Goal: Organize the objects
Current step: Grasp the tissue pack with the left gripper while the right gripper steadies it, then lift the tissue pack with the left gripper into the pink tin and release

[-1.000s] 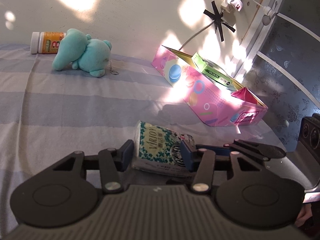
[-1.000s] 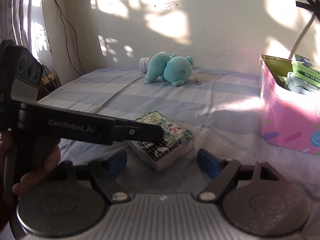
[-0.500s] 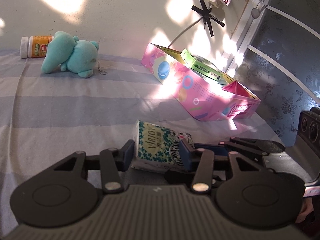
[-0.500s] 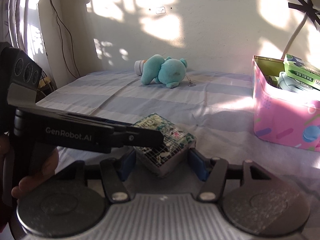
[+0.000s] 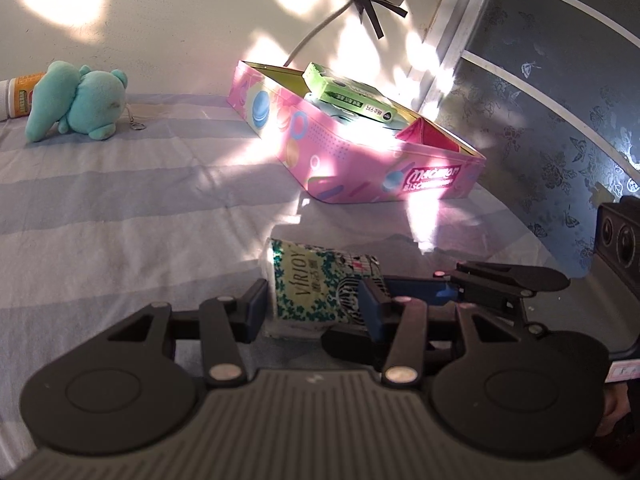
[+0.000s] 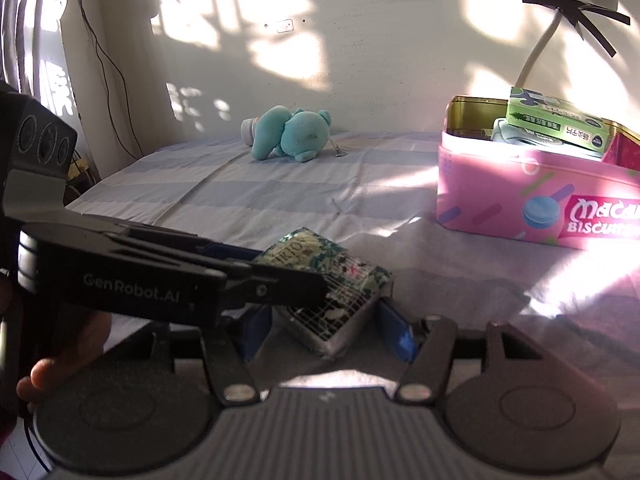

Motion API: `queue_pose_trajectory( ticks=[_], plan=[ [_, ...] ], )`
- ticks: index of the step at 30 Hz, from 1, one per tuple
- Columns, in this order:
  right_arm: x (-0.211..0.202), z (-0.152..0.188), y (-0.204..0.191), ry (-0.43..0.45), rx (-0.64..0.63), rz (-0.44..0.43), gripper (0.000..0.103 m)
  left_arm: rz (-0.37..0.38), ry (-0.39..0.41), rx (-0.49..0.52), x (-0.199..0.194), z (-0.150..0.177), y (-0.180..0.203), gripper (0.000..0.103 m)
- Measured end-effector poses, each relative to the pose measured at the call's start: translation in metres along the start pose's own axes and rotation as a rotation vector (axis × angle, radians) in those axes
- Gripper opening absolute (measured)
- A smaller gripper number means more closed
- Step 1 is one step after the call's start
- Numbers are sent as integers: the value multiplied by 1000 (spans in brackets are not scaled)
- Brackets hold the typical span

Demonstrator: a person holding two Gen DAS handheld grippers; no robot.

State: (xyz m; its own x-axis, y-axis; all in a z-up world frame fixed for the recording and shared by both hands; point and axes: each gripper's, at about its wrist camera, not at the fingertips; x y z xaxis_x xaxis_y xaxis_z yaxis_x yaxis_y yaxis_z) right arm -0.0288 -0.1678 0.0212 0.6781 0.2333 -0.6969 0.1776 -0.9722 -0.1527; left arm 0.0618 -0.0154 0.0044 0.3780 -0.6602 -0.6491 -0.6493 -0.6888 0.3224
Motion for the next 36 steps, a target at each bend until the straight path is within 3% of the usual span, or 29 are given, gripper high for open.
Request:
queue_pose_trajectory(
  ticks=[36],
  plan=[
    [-65,56,57,83,147,81,65,63,-74,64,40,2,85,54]
  ],
)
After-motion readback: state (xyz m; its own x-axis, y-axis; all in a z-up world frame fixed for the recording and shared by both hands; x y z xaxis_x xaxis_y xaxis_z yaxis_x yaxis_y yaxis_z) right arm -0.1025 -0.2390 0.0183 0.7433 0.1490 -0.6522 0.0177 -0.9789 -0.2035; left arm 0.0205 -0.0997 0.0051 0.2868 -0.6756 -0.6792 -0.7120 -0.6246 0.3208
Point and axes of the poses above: each gripper's, at about its wrist camera, not at the fingertips, and x roughly the way its jaws point, y to its right, z to its underside, and after that the axes turned 8 degrees about -y, right-handed
